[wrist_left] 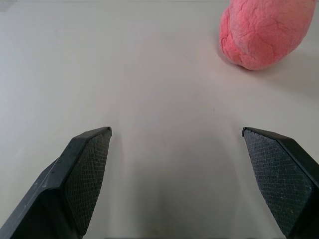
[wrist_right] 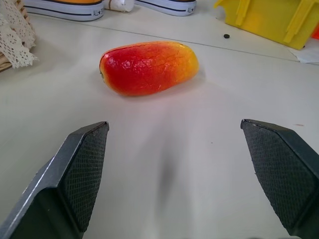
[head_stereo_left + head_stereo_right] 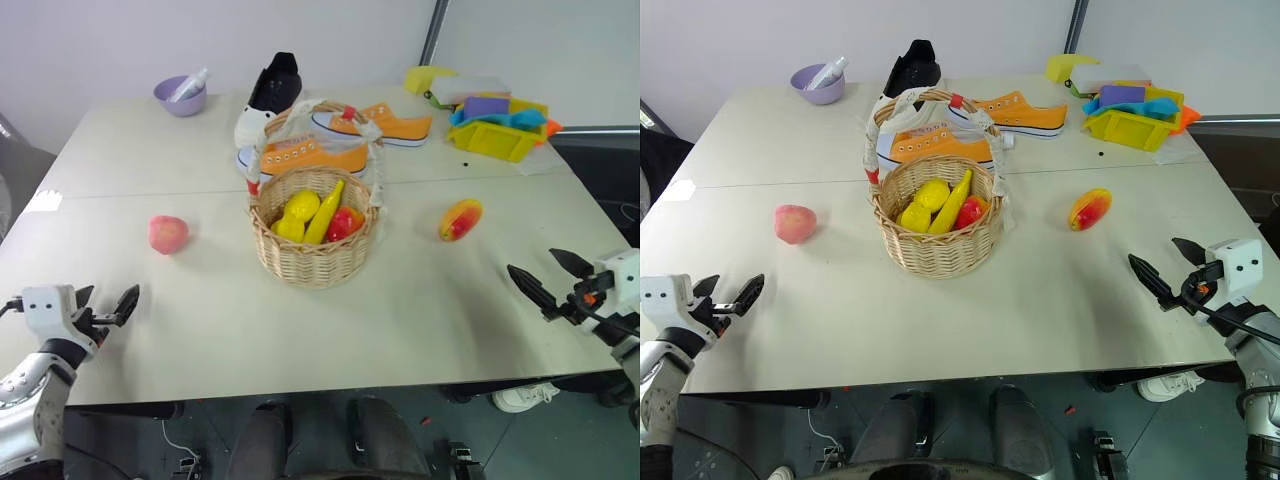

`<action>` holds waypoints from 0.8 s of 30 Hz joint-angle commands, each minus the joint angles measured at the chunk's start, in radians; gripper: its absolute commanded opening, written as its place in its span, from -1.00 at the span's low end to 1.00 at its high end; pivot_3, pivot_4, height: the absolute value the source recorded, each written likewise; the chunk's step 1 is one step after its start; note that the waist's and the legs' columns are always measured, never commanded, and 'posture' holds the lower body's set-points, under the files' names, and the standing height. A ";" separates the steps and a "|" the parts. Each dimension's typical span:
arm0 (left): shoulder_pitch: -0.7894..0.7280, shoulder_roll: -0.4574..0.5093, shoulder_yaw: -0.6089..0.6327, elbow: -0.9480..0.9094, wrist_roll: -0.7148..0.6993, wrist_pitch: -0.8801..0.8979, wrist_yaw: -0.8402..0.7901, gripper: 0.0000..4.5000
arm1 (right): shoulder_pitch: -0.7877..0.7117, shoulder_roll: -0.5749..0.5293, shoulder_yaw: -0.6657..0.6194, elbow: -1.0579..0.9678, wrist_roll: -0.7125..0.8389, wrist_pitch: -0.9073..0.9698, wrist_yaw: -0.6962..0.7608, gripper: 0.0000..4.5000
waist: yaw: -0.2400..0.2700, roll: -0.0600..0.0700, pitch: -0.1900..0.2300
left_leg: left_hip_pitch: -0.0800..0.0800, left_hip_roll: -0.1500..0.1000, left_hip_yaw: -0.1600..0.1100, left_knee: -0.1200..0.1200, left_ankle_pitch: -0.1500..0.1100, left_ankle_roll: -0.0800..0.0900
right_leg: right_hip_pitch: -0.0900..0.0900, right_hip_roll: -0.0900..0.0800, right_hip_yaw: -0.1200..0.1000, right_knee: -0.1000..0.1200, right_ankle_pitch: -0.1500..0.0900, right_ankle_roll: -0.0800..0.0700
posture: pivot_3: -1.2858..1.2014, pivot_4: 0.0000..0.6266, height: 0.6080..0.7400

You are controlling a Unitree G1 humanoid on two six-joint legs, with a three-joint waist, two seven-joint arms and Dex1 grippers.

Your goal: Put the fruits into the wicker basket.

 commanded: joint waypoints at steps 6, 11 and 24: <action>-0.048 0.014 -0.007 -0.062 -0.007 0.020 0.012 1.00 | 0.006 0.028 -0.014 -0.087 0.046 0.025 -0.018 0.97 | 0.001 0.000 0.000 | 0.000 0.000 0.000 0.000 0.000 0.000 | 0.000 0.000 0.000 0.000 0.000 0.000 | 0.03 -0.52 0.84; -0.105 0.016 -0.050 -0.133 -0.028 0.080 0.004 1.00 | 0.017 0.034 0.004 -0.163 0.052 0.054 -0.026 0.97 | 0.001 0.000 0.000 | -0.001 0.000 0.000 0.000 0.000 0.000 | 0.000 0.000 0.000 0.000 0.000 0.000 | 0.03 -0.52 0.84; -0.402 0.173 -0.186 -0.071 0.065 0.312 0.052 1.00 | -0.110 -0.129 0.079 -0.649 0.411 0.370 -0.033 0.97 | -0.002 -0.001 0.001 | -0.001 0.000 0.000 0.000 0.000 0.000 | -0.001 0.002 -0.001 0.001 0.002 0.004 | 0.03 -0.52 0.84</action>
